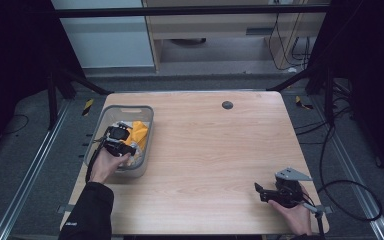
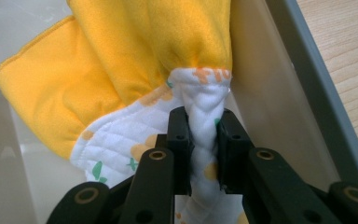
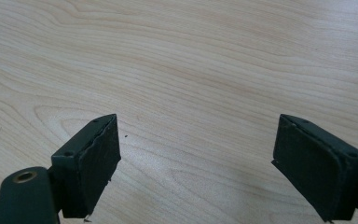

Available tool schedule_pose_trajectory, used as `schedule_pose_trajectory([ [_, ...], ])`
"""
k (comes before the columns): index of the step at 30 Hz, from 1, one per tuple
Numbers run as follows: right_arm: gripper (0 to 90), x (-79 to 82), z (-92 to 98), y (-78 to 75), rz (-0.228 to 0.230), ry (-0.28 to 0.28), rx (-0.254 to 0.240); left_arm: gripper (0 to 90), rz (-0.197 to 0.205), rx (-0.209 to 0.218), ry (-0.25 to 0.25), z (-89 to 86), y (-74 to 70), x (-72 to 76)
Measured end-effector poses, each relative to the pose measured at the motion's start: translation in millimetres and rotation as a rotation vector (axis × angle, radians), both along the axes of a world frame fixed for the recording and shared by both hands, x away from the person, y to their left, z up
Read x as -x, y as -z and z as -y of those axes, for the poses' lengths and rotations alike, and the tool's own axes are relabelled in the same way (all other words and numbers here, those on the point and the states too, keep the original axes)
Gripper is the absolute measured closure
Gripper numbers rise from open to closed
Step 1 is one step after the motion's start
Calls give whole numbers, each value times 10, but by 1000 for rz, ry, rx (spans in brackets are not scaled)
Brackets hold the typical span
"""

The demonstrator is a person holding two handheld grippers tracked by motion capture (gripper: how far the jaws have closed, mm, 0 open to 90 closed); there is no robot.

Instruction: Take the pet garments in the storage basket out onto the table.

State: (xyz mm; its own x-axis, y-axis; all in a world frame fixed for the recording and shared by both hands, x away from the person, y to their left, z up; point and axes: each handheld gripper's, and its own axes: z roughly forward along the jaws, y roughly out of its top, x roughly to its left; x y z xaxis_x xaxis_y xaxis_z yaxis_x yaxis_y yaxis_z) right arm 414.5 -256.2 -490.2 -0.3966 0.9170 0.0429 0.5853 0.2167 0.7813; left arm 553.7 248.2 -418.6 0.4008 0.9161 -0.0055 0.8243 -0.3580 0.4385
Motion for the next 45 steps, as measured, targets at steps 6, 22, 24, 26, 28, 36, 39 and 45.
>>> schedule_pose_trajectory([
  [6, 145, -2, 6, 3, 5, -1, 8, 806, 19, -12, -11, -13, -34, 19],
  [22, 145, 6, 1, -2, -2, 2, 2, 820, 80, 21, -24, -140, -310, 124],
  [24, 145, 6, 2, -2, 0, 1, 6, 821, 83, 22, -24, -150, -334, 133],
  [26, 145, 7, 1, -2, -1, 2, 6, 821, 88, 17, -23, -154, -359, 145],
  [28, 145, 7, 1, -1, -1, 2, 7, 821, 95, 19, -20, -159, -386, 157],
  [36, 146, 6, 4, -2, 2, 0, 10, 822, 121, 17, -15, -165, -522, 192],
  [39, 145, 5, 1, 1, 2, -3, 12, 822, 133, 17, -9, -156, -585, 214],
  [45, 145, 7, 1, -2, 2, -2, 11, 822, 152, 16, -7, -155, -651, 249],
])
